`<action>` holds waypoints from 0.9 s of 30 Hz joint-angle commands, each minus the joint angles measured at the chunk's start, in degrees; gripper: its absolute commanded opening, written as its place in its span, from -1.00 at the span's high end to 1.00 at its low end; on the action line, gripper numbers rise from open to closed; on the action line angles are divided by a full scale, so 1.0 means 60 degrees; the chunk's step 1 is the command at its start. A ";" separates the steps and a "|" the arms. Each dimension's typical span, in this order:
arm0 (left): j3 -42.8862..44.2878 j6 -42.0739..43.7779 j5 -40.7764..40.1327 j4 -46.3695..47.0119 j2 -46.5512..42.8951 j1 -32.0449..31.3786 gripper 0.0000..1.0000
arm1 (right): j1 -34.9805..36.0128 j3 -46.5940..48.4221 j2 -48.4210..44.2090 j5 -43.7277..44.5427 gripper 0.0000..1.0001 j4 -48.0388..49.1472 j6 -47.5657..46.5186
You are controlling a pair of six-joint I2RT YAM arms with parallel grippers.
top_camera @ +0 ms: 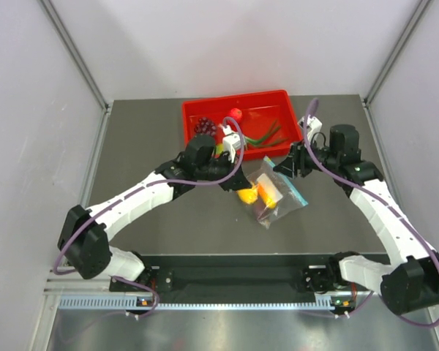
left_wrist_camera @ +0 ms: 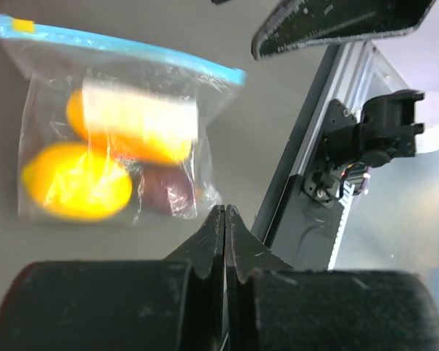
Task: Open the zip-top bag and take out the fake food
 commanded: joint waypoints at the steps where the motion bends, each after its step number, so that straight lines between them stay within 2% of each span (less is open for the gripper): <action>1: 0.0222 0.0476 -0.0236 -0.0562 -0.0048 -0.0101 1.00 | 0.0053 0.0465 0.0186 0.0234 0.03 -0.0034 -0.0345; 4: 0.0047 0.0506 -0.1362 -0.0899 0.0025 -0.0116 1.00 | 0.0214 0.0393 0.0259 0.0761 0.03 0.0025 -0.0345; 7: -0.0188 0.0419 -0.1686 -0.0608 0.0302 -0.0101 1.00 | 0.0215 0.0057 0.0405 0.1273 -0.05 0.0578 -0.0155; 8: -0.0319 0.0099 -0.1672 -0.0345 0.0362 -0.0101 0.94 | 0.0215 -0.0003 0.0478 0.1579 -0.07 0.0727 -0.0126; 10: -0.0466 -0.0298 -0.1584 0.0738 0.0639 -0.0101 0.56 | 0.0186 -0.0033 0.0813 0.1772 -0.09 0.0888 -0.0111; 11: -0.0380 -0.0532 -0.1526 0.1003 0.0815 -0.0101 0.03 | 0.0156 -0.0004 0.0917 0.1830 -0.09 0.0904 -0.0111; 14: 0.0248 -0.0622 -0.1583 0.1255 0.1752 -0.0101 -0.59 | 0.0112 0.0012 0.1065 0.1817 -0.09 0.1122 0.0167; 19: 0.1377 0.0267 -0.1906 0.1577 0.3115 -0.0130 -0.73 | 0.0068 -0.0354 0.0715 0.1553 -0.11 0.1226 0.0402; 23: 0.2387 0.1220 -0.2212 0.0995 0.3935 -0.0145 -0.75 | 0.0054 -0.0939 0.0246 0.1275 -0.11 0.1402 0.0636; 27: 0.2742 0.1969 -0.2827 0.0449 0.4478 -0.0189 -0.78 | 0.0039 -0.1540 -0.0209 0.1187 -0.12 0.1563 0.0900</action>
